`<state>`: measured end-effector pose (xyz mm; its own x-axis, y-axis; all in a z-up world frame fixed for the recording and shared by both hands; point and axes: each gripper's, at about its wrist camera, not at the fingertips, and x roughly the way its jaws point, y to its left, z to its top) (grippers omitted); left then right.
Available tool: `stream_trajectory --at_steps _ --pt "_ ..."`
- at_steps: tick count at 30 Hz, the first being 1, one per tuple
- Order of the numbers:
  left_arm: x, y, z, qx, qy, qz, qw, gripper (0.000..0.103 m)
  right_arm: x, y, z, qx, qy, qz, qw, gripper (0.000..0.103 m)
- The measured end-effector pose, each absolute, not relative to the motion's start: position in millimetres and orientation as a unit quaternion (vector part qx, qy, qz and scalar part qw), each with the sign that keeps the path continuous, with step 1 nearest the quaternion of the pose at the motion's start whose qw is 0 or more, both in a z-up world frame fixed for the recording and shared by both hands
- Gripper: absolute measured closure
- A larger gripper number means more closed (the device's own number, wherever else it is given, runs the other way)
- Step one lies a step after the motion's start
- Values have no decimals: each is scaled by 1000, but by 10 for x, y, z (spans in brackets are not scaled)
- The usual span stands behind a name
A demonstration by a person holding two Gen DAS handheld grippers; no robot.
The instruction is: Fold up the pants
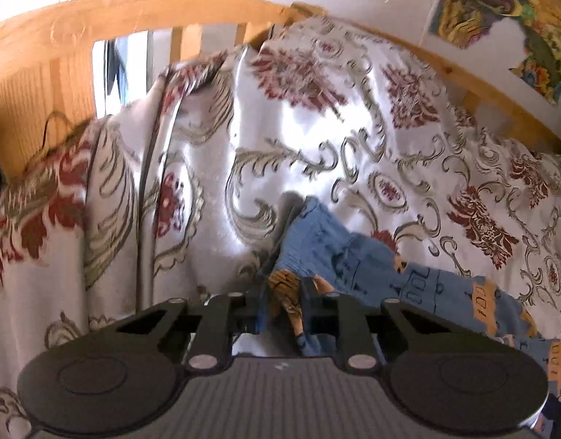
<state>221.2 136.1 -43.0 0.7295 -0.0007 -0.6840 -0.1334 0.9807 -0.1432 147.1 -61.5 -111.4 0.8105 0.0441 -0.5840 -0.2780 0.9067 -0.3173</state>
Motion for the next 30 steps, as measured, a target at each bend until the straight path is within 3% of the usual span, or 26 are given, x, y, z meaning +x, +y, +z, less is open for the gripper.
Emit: stream_trajectory --at_steps 6,7,9,14,17,20,26,30 --pt "2234 1033 -470 30 346 42 937 77 1503 -659 -1149 -175 301 84 934 1" --pt "2248 1019 -489 38 352 47 934 72 1509 -673 -1157 -169 303 84 934 1" --pt "2264 1033 -513 44 361 62 929 30 1517 -688 -1169 -160 305 83 935 1" --pt "2290 1189 -529 -2 377 67 924 19 1520 -683 -1177 -161 304 82 935 1" --pt "2299 1281 -514 -41 378 60 923 21 1520 -683 -1177 -161 305 83 935 1" --pt "2261 1367 -479 -83 373 46 923 43 1521 -682 -1178 -160 305 82 935 1" --pt "2288 1347 -497 -94 390 19 916 46 1523 -684 -1181 -160 305 82 935 1" --pt "2409 1540 -640 -181 439 6 880 52 1521 -682 -1183 -161 304 82 935 1"
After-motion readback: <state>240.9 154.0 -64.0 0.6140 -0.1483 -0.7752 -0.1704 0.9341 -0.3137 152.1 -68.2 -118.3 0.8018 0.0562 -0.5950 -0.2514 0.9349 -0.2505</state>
